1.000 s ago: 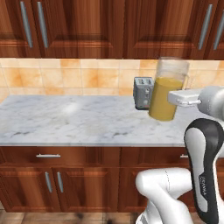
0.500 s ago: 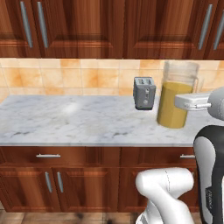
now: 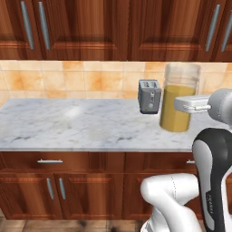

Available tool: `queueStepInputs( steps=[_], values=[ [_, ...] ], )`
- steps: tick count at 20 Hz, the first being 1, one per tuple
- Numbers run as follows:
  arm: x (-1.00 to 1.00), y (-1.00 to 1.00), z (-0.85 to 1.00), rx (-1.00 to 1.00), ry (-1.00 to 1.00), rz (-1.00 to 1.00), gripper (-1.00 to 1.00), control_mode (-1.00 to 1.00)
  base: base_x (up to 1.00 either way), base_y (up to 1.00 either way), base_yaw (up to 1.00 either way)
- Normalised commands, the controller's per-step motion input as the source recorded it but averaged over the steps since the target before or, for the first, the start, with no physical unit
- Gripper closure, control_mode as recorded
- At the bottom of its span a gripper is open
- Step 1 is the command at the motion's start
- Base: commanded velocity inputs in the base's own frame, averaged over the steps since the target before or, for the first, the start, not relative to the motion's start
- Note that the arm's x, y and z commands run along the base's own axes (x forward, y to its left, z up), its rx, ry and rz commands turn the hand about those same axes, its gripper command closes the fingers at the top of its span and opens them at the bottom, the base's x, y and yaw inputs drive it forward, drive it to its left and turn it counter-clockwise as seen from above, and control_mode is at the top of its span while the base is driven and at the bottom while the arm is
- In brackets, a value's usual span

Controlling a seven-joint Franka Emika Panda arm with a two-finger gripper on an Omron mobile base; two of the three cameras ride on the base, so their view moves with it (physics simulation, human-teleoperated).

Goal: Move the orange and kiwi from the top shelf to the second highest shelf to make space. Then, place the pitcher from the counter on the cleared top shelf.

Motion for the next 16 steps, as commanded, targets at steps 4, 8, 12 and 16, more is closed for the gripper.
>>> queueStepInputs(
  steps=[4,8,12,16],
  values=[
    [0.0,0.0,0.0,-0.01,0.02,-0.01,1.0,1.0,0.0,0.0,-0.03],
    [0.0,0.0,0.0,0.0,0.0,0.0,1.0,1.0,-0.31,-0.19,-0.17],
    [0.0,0.0,0.0,0.0,0.0,0.0,1.0,1.0,-0.69,-0.62,-0.31],
    [0.0,0.0,0.0,0.0,0.0,0.0,1.0,1.0,-0.97,-0.81,-0.37]
  ],
)
